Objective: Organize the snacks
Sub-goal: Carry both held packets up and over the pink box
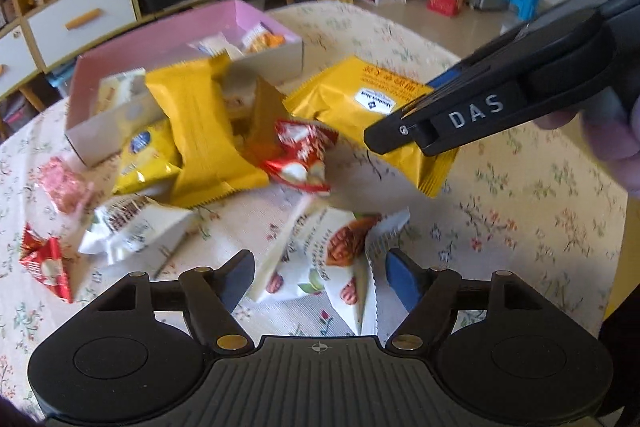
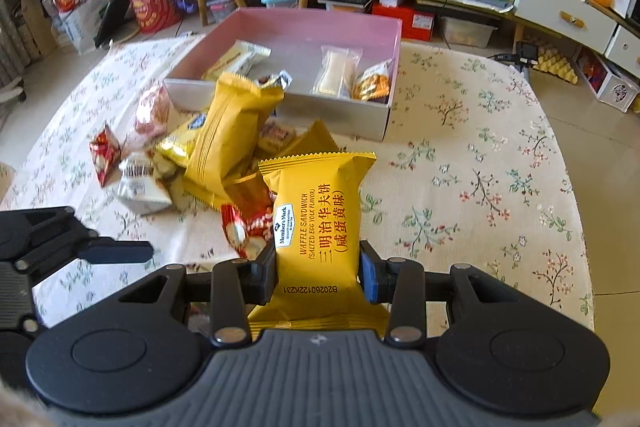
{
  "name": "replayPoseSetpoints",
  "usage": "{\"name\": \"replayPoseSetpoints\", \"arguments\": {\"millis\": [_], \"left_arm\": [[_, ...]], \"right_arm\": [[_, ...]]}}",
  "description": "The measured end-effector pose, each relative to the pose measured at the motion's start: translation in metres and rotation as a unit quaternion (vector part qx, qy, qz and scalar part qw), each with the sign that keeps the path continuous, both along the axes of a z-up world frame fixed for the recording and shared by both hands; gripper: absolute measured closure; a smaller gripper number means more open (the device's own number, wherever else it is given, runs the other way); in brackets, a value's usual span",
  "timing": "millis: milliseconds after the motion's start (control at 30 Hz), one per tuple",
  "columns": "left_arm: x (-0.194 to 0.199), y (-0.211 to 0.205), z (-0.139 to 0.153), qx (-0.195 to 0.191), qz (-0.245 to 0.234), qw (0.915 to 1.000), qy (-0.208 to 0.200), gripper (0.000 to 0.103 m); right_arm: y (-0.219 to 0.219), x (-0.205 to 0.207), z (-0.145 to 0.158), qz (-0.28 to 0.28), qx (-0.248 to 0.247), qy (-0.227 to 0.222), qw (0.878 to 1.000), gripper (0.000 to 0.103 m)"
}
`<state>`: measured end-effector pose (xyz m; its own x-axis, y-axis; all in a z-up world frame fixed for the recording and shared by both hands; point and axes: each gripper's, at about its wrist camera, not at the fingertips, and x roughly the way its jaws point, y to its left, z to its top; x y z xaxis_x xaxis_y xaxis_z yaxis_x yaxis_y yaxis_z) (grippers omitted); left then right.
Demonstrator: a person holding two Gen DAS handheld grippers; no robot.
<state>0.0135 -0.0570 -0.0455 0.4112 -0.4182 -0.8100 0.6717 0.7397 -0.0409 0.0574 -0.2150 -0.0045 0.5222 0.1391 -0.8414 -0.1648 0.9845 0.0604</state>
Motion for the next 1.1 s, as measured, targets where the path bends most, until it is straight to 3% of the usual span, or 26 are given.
{"name": "replayPoseSetpoints", "arguments": {"millis": [367, 433, 600, 1100], "left_arm": [[0.004, -0.015, -0.013, 0.037, 0.007, 0.9993, -0.002, 0.034], [0.003, -0.016, -0.013, 0.040, 0.010, 0.9991, -0.011, 0.045], [0.003, -0.016, -0.011, 0.039, 0.013, 0.9991, -0.014, 0.051], [0.008, 0.000, 0.019, 0.026, 0.048, 0.9978, -0.036, 0.053]], "right_arm": [[0.006, -0.002, -0.008, 0.018, -0.018, 0.021, 0.999, 0.066], [0.007, -0.003, -0.009, 0.021, -0.021, 0.022, 0.999, 0.066], [0.008, -0.004, -0.009, 0.025, -0.026, 0.022, 0.999, 0.066], [0.008, 0.001, 0.008, 0.019, -0.015, -0.006, 1.000, 0.067]]}}
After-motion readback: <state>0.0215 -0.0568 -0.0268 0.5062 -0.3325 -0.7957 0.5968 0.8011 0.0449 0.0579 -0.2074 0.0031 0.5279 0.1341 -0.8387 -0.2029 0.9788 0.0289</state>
